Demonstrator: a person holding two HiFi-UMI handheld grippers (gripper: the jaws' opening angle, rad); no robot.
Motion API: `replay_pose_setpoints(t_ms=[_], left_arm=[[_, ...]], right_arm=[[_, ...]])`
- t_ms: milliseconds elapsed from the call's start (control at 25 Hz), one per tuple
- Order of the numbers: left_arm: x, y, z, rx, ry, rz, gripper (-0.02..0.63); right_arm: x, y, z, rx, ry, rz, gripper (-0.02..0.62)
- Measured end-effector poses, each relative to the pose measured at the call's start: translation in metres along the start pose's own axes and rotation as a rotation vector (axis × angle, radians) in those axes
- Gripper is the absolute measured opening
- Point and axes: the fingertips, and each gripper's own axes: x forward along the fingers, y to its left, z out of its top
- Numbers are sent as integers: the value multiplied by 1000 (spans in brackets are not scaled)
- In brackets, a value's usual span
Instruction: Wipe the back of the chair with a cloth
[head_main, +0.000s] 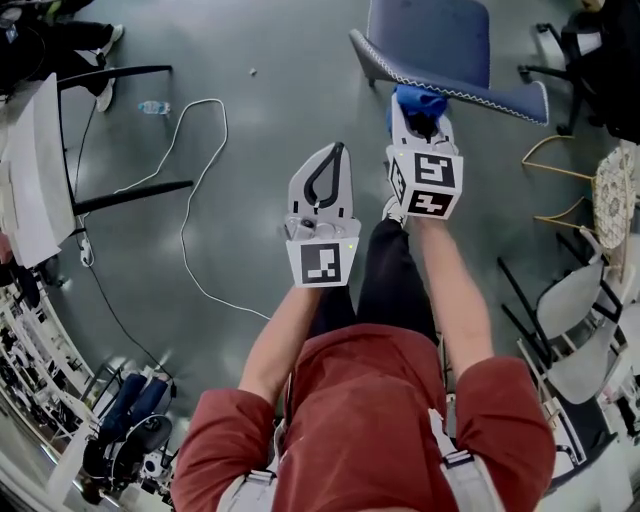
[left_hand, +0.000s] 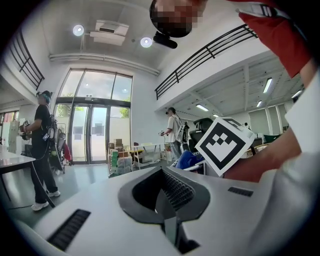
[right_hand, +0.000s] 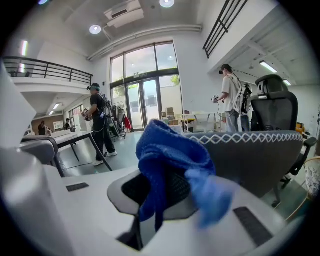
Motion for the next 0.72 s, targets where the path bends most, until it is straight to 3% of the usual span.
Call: replay_pose_setpoints(t_ms=[200, 320, 720], left_arm=[[-1, -2, -41, -47, 94, 7, 11], [3, -1, -53, -28, 58, 9, 11], [10, -12, -115, -39, 93, 38, 11]], right_arm=[[22, -2, -25, -1, 29, 17, 58], [38, -4, -42, 0, 44, 24, 58], [83, -30, -113, 18, 100, 43, 58]])
